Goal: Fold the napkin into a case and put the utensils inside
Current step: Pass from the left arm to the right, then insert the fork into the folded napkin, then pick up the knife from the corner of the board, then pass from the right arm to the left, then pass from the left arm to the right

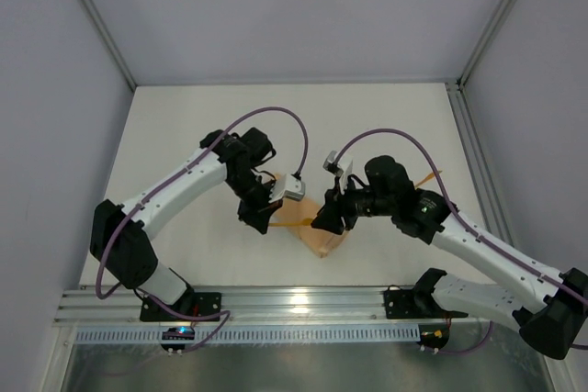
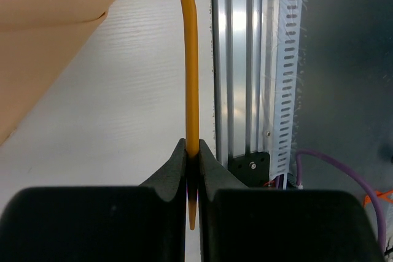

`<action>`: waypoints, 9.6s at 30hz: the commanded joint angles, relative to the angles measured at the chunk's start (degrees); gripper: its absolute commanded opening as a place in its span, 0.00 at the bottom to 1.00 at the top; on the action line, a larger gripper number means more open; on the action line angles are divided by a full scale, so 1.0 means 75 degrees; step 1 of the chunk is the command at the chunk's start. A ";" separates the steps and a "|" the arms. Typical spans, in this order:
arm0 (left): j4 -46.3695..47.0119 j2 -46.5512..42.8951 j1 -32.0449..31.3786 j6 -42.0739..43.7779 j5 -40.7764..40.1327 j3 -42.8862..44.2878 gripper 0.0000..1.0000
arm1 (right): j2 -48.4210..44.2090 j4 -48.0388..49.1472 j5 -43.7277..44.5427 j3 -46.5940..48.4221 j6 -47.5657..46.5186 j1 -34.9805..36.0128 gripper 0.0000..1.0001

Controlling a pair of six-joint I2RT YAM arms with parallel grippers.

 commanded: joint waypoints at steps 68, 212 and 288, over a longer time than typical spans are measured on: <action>0.6052 0.2011 0.1627 -0.5046 -0.3798 -0.0509 0.68 | -0.0898 0.1230 0.1181 -0.4084 0.5549 -0.2426 0.03; 0.2466 -0.2875 0.0279 -0.4624 -0.0471 0.0557 0.99 | 0.1317 0.2426 0.8024 0.1833 0.7541 0.2132 0.03; -0.2467 -0.0648 0.0408 0.1786 -0.0177 -0.0591 0.00 | 0.1329 -0.1488 -0.0226 0.1834 -0.1191 0.0692 0.62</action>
